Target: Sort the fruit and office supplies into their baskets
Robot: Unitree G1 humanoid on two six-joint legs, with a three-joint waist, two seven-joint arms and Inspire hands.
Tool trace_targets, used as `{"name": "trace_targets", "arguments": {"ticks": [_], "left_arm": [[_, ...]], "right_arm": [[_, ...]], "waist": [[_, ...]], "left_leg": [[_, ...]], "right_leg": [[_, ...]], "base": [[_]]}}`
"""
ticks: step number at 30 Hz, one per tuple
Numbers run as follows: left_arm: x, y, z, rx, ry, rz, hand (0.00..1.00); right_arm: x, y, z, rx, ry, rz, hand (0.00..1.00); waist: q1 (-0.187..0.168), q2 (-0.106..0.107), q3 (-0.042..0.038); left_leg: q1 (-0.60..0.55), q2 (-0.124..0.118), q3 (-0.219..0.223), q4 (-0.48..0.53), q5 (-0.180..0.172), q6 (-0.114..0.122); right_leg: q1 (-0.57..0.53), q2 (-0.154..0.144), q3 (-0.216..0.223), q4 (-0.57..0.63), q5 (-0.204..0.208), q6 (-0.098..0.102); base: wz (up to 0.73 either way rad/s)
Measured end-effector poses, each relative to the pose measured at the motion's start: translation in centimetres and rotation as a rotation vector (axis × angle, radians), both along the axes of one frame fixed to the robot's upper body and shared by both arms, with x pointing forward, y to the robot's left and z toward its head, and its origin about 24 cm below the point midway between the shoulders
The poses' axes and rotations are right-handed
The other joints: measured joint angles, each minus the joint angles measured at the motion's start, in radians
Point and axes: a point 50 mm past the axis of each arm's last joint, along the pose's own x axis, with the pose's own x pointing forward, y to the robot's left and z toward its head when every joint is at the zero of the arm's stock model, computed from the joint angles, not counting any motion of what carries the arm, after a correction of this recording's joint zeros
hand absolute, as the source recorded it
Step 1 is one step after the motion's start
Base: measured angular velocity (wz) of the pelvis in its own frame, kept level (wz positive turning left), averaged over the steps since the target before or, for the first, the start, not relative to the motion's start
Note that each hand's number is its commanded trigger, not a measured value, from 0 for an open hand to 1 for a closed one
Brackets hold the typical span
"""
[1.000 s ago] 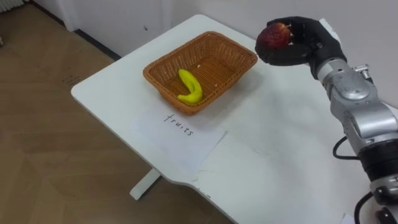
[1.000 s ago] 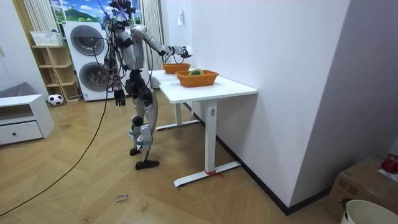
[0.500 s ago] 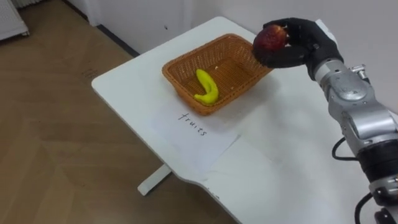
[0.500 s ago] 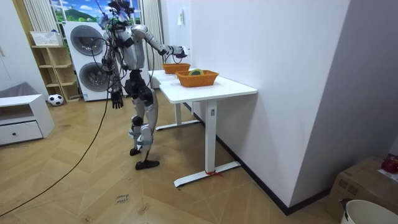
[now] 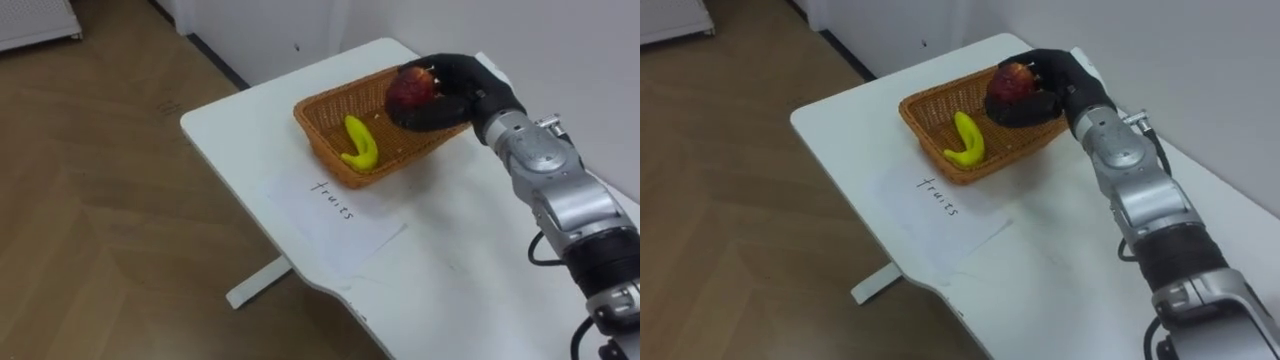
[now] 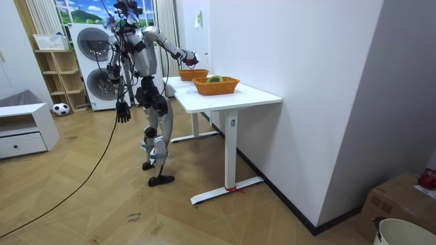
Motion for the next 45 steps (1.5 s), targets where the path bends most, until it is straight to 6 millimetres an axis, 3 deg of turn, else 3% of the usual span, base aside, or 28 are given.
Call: {"name": "trace_targets", "arguments": {"ticks": [2, 9, 31, 35, 37, 40, 43, 45], "left_arm": [[-0.1, 0.1, 0.0, -0.002, 0.003, 0.007, 0.0], [-0.5, 0.3, 0.1, -0.005, 0.017, 0.006, 0.0], [-0.5, 0.6, 0.2, 0.004, 0.029, 0.011, 0.0], [0.1, 0.5, 0.3, -0.001, 0.011, 0.004, 0.0], [0.6, 0.5, 0.3, -0.001, -0.008, -0.003, 0.0], [1.0, 0.4, 0.3, -0.001, -0.023, -0.008, 0.0], [1.6, 0.6, 0.5, 0.013, -0.05, -0.026, 0.0], [1.7, 0.6, 0.6, 0.015, -0.067, -0.031, 0.0]], "right_arm": [[0.0, 0.0, 0.0, 0.0, 0.001, -0.001, 0.0], [-0.4, 0.0, -0.8, -0.004, 0.022, -0.002, 0.0], [-0.4, -0.3, -1.1, -0.013, 0.032, -0.016, 0.0], [-0.4, -0.3, -1.0, -0.016, 0.029, -0.015, 0.0], [-0.3, -0.6, -0.8, -0.012, 0.024, -0.024, 0.0], [-0.3, -0.9, -0.4, 0.001, 0.012, -0.031, 0.0], [-0.3, -1.7, 1.9, 0.027, -0.085, -0.049, 0.0], [-0.4, -2.3, 3.5, 0.024, -0.149, -0.058, 0.0]], "waist": [[0.001, -0.004, -0.0003], [0.001, -0.02, -0.0033], [-0.014, -0.017, -0.0046], [-0.037, -0.005, -0.0099], [-0.052, 0.006, -0.0085], [-0.082, 0.024, -0.0157], [-0.134, 0.036, -0.0174], [-0.147, 0.036, -0.0171]], "left_leg": [[0.0, 0.0, 0.001, 0.0, 0.0, 0.0], [0.001, -0.001, 0.001, 0.002, 0.0, 0.0], [0.0, -0.002, -0.001, 0.003, 0.0, 0.0], [-0.01, -0.002, 0.0, 0.013, 0.0, 0.0], [-0.014, -0.002, 0.0, 0.015, 0.0, 0.0], [-0.01, -0.002, 0.004, 0.015, 0.0, 0.0], [-0.011, 0.0, 0.013, 0.013, 0.0, 0.0], [-0.001, 0.004, 0.033, 0.011, 0.001, 0.001]], "right_leg": [[0.0, 0.0, 0.0, 0.0, 0.0, 0.0], [0.007, 0.0, 0.0, 0.0, 0.0, 0.0], [0.011, 0.0, 0.0, -0.003, 0.0, 0.0], [-0.003, 0.0, 0.003, -0.002, 0.0, 0.0], [-0.003, 0.0, 0.003, -0.001, 0.0, 0.0], [-0.005, -0.001, 0.008, 0.0, 0.0, 0.0], [-0.005, -0.001, 0.013, 0.0, 0.0, 0.0], [-0.004, -0.001, 0.032, 0.0, 0.0, -0.001]], "base": [[0.0], [0.0], [0.0], [0.0], [0.0], [-0.04], [-0.04], [-0.2]]}}
